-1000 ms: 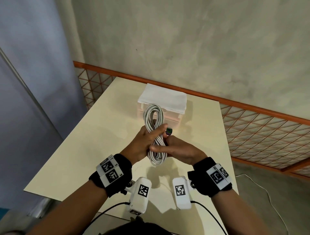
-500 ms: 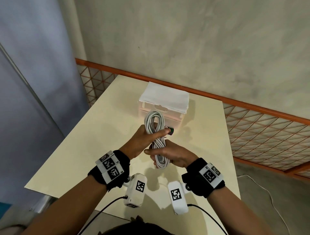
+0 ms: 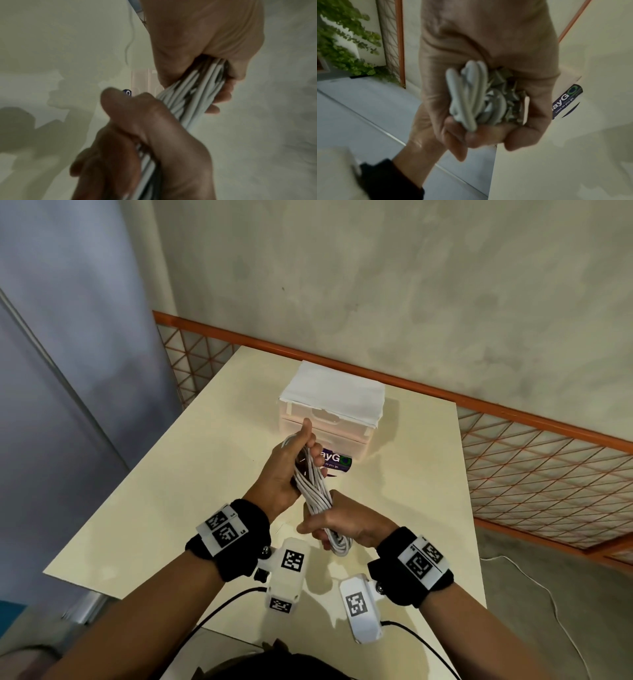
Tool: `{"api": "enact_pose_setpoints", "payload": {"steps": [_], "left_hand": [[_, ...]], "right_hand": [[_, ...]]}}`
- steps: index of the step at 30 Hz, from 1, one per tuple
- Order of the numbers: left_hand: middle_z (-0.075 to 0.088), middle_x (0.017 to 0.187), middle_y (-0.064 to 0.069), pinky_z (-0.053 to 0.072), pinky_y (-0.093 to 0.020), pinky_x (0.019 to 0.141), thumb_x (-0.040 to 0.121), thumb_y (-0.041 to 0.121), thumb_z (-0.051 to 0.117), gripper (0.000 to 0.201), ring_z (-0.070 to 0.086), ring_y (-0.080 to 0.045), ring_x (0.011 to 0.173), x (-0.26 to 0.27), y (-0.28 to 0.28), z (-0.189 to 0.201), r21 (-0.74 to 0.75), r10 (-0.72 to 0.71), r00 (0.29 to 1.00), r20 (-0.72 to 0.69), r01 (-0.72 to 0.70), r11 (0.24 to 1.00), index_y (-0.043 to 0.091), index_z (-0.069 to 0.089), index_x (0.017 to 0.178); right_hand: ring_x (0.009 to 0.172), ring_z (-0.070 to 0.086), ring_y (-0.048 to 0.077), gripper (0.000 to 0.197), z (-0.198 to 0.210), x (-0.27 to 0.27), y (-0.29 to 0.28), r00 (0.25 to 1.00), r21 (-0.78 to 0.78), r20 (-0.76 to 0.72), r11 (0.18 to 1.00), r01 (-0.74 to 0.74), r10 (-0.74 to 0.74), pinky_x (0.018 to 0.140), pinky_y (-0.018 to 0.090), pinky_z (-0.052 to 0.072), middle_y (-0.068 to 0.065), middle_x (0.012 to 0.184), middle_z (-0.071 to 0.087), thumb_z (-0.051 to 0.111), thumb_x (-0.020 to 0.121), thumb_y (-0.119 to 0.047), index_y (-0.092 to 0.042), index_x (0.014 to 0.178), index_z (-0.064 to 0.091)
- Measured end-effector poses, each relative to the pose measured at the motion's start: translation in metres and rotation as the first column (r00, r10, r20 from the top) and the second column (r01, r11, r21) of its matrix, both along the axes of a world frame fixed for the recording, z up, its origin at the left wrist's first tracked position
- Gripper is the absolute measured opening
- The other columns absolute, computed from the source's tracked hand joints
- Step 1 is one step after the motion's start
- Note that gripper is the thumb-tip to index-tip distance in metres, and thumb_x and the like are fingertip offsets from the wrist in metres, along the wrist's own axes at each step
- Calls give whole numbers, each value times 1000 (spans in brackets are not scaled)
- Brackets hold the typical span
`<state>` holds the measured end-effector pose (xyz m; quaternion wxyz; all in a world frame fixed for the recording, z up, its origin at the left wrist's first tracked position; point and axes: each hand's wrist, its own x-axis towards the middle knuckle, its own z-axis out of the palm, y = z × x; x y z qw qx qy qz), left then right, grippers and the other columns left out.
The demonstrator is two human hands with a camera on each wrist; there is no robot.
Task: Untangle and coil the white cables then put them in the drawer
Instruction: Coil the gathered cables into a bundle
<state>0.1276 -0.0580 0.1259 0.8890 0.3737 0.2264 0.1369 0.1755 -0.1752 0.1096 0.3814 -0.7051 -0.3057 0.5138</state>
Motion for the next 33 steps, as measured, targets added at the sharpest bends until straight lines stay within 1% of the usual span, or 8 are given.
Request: {"api": "enact_pose_setpoints", "payload": {"steps": [6,11,13,16,21,25,30,33], "left_hand": [[22,38,9,25,-15,33,91,40,55,51,22,-6,31,9,-16,-6,25,116,977,-178,-114,993,19,28,54],[22,37,8,25,-15,33,92,30,55,47,21,-7,31,12,-22,-13,43,132,969,-208,-126,991,19,28,55],[25,37,8,27,-16,35,91,27,56,45,24,-7,31,13,-24,-15,50,133,968,-213,-126,991,19,31,55],[34,38,7,33,-19,40,88,29,60,42,33,-8,33,13,-22,-18,23,120,967,-225,-118,993,19,37,54],[33,37,6,30,-20,42,87,54,50,52,32,-10,32,15,-15,-19,-160,58,975,-216,-94,983,19,36,51],[24,35,8,22,-15,35,94,31,36,42,21,-8,28,26,-11,-34,-135,100,961,-259,-139,981,19,27,55],[26,35,7,23,-17,39,89,22,34,38,23,-9,28,42,6,-58,-181,16,944,-331,-80,980,19,31,51],[45,38,3,36,-22,49,90,29,38,52,43,-13,32,55,19,-74,-288,-109,947,-303,19,958,16,49,42]], "right_hand": [[40,49,16,24,-6,-3,-12,982,-44,187,999,-32,40,44,22,45,2,50,53,67,79,-14,-12,62,51],[45,54,13,30,-11,-1,-20,942,-59,325,996,-64,80,57,23,48,-3,51,58,65,81,-27,-13,57,54],[54,58,9,30,-13,1,-23,928,-52,362,996,-71,85,68,25,48,-5,56,63,66,81,-33,-11,60,62],[75,70,19,17,-19,3,-26,941,9,336,999,-34,29,75,35,52,7,71,72,71,73,-25,-13,65,63],[48,56,11,27,-24,4,-27,930,83,365,997,5,-35,55,22,46,-3,55,61,69,80,-34,-17,68,53],[34,46,1,36,-32,7,-18,880,-17,475,1000,-10,16,40,8,32,-6,49,50,59,88,-32,-19,59,42],[33,43,3,40,-54,22,-6,864,-83,497,996,-40,76,41,11,31,-6,38,46,52,93,-29,-21,57,37],[38,50,7,41,-67,35,-1,926,-78,377,997,-2,31,48,13,39,-6,35,52,52,94,-28,-18,55,45]]}}
